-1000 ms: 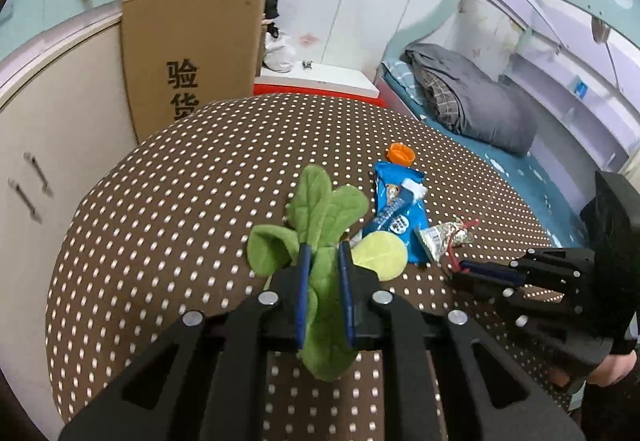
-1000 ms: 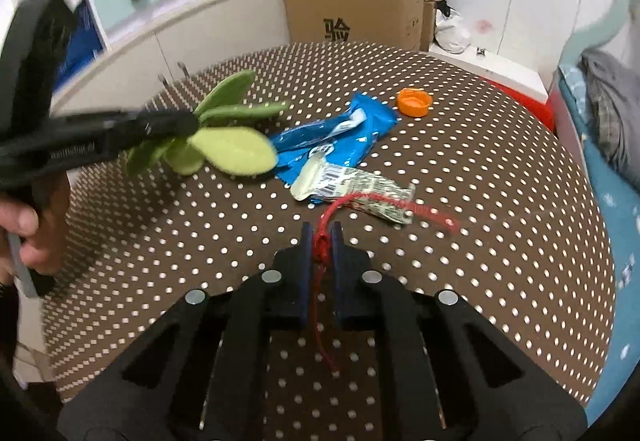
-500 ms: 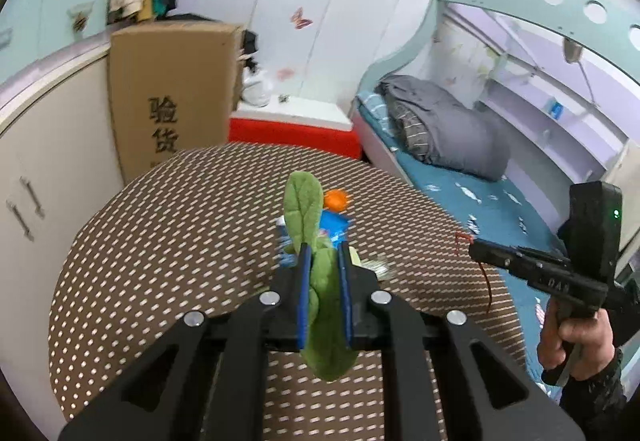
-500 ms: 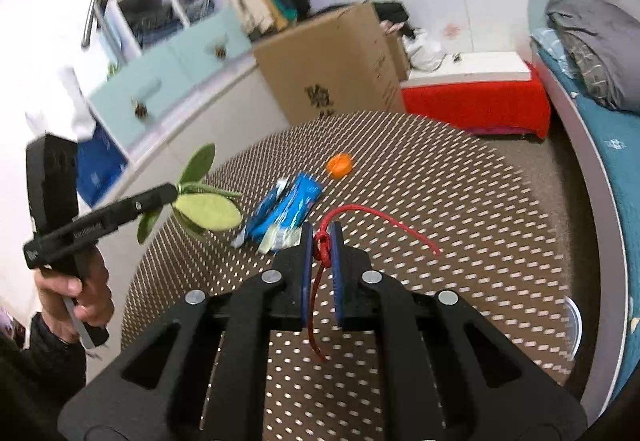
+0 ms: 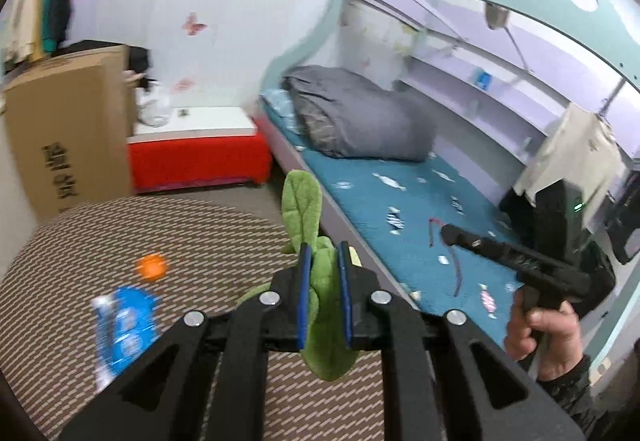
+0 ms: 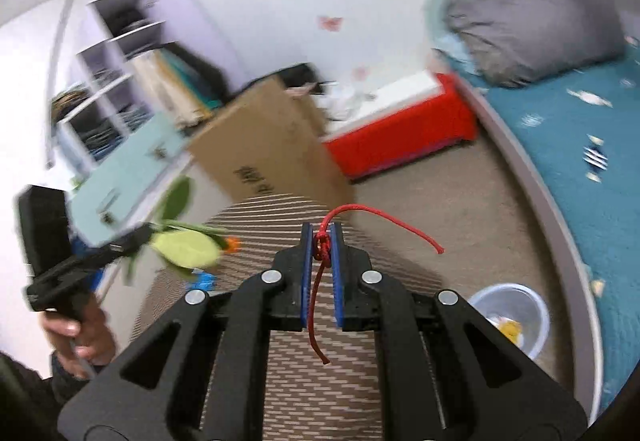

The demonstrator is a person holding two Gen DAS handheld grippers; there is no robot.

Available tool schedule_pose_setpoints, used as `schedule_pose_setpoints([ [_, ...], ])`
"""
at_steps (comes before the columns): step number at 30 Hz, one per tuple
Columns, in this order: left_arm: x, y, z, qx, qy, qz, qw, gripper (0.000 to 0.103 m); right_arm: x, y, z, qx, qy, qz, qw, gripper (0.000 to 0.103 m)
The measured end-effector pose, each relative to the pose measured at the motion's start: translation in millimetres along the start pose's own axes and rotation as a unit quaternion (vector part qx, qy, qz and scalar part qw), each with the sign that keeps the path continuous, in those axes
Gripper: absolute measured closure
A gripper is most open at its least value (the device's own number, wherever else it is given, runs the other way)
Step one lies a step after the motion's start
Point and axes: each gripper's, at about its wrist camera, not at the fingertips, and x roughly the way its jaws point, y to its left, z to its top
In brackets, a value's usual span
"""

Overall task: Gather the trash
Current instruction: 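Carry the leaf toy and red string over the wastebasket and release both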

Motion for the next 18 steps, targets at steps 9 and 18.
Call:
schedule_pose_setpoints([
  [9,110.0,-63.7,14.3,0.045,0.073,-0.033,0.9958,0.091,58.2,-140.8,-41.8,0.118,0.083,-0.102,0.984,0.094],
  [18,193.1,-93.6,1.4,0.076,0.143,-0.030,0.9863,0.091,114.4,-220.6,-78.5,0.198,0.138,-0.130,0.962,0.091],
])
